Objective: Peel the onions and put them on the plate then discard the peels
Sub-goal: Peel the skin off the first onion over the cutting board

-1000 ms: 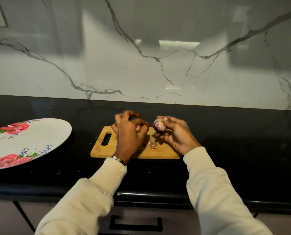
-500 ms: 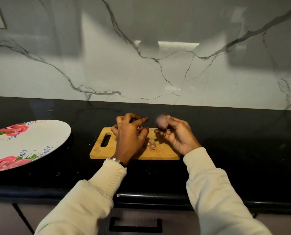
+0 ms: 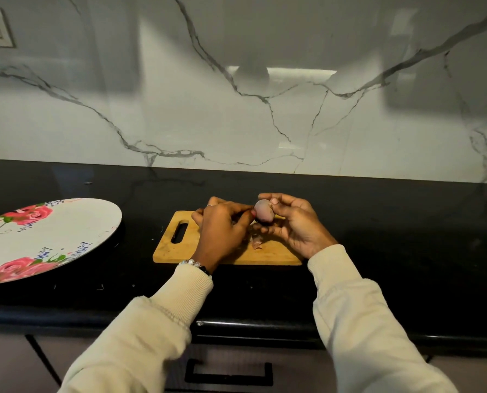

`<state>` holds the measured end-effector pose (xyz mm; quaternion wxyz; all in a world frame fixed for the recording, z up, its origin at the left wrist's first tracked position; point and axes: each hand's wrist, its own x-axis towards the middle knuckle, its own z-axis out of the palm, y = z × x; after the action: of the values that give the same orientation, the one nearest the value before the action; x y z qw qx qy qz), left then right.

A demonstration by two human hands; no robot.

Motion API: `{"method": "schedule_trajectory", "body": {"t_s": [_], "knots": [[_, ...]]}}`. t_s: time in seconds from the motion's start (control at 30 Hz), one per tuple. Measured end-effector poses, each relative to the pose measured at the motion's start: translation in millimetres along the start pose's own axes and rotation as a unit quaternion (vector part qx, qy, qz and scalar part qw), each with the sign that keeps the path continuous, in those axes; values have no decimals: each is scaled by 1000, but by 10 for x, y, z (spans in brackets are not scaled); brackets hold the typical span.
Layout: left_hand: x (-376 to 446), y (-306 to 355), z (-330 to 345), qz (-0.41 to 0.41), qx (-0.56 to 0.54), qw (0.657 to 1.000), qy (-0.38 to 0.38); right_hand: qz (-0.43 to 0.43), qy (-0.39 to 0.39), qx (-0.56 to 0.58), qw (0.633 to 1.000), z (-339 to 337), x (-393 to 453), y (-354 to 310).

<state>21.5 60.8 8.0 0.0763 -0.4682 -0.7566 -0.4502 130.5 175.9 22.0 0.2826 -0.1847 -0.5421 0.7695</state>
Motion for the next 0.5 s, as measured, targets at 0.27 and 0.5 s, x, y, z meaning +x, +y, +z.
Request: {"method": "schedule_trajectory", "body": {"t_s": [0.27, 0.5], "knots": [[-3, 29, -22, -18, 2, 1000, 24, -13, -21, 8, 1000, -5, -7, 10], [18, 35, -9, -24, 3, 999, 38, -20, -42, 11, 999, 5, -20, 10]]}}
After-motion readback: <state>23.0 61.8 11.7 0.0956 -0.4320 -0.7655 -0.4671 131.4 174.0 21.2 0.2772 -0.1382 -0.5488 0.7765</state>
